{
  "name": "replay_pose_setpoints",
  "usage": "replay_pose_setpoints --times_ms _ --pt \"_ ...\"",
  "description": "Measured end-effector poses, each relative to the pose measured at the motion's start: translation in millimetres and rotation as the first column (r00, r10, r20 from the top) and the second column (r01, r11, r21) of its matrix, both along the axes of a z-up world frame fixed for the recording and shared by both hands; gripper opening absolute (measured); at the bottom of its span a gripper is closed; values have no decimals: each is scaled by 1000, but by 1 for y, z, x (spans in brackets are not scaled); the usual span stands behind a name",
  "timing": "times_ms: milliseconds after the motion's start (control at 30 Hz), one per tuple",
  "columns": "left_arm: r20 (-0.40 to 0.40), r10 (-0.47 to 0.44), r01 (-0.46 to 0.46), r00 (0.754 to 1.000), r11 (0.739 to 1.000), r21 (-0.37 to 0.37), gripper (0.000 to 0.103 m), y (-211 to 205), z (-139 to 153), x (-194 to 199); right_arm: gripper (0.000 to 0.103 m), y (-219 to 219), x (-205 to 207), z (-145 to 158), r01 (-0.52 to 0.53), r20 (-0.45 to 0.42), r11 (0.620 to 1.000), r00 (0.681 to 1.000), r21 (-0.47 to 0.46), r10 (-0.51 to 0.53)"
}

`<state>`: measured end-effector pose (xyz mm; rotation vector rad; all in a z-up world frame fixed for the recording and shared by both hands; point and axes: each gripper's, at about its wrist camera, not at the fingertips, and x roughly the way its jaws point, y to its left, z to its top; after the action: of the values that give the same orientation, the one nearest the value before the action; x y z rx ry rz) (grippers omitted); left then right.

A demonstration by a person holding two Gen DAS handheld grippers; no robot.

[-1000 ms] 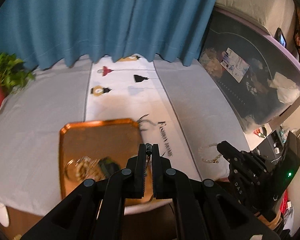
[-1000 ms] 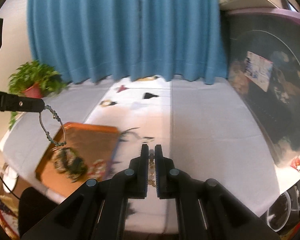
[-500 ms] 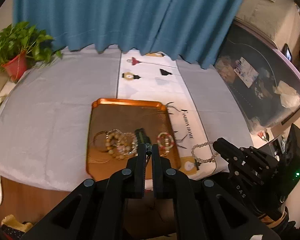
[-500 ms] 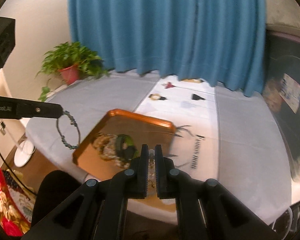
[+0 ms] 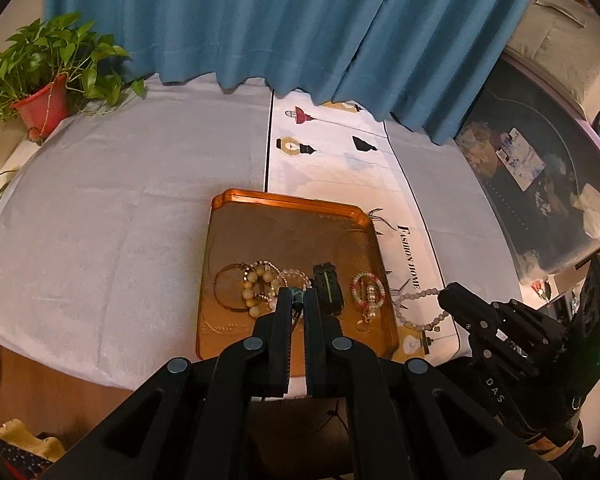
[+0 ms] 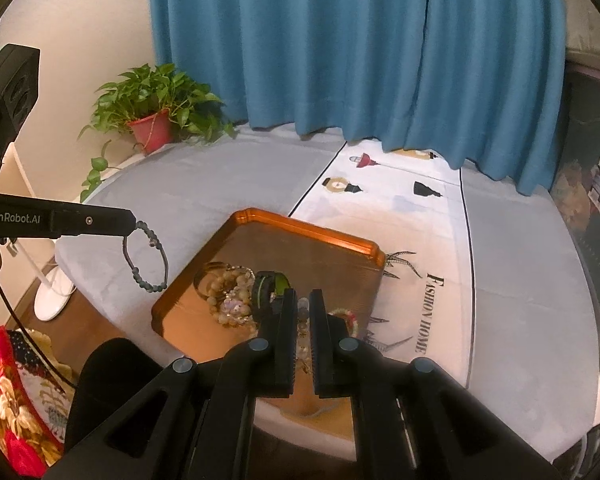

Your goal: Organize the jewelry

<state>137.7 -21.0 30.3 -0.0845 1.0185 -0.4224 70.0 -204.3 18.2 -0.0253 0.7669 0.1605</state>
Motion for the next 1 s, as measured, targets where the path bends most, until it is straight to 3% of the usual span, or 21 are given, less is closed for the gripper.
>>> replay_pose_setpoints --times_ms 767,800,833,867,900,967,1000 --pt "-73 -13 16 997 999 47 5 -19 -60 61 9 -10 54 -52 30 -107 999 994 9 -29" --pt "-71 -3 7 997 998 55 17 -19 -63 64 12 -12 59 -57 28 -124 999 992 25 -24" --pt "-77 13 -7 997 997 82 51 -19 -67 67 17 -11 62 -61 22 -137 999 990 32 -18" --pt "-81 26 -18 996 995 103 72 -18 -69 70 35 -11 66 -66 22 -156 999 988 27 -17" --pt "-69 54 -45 996 990 133 102 -16 -72 72 58 -10 67 -69 29 -164 999 986 19 -26" --pt "48 108 -115 993 972 206 102 -9 -71 68 71 -14 63 -69 63 -144 998 988 9 -61" --pt "78 120 -136 990 960 245 102 -7 -71 66 72 -15 60 -67 69 -130 998 989 13 -67"
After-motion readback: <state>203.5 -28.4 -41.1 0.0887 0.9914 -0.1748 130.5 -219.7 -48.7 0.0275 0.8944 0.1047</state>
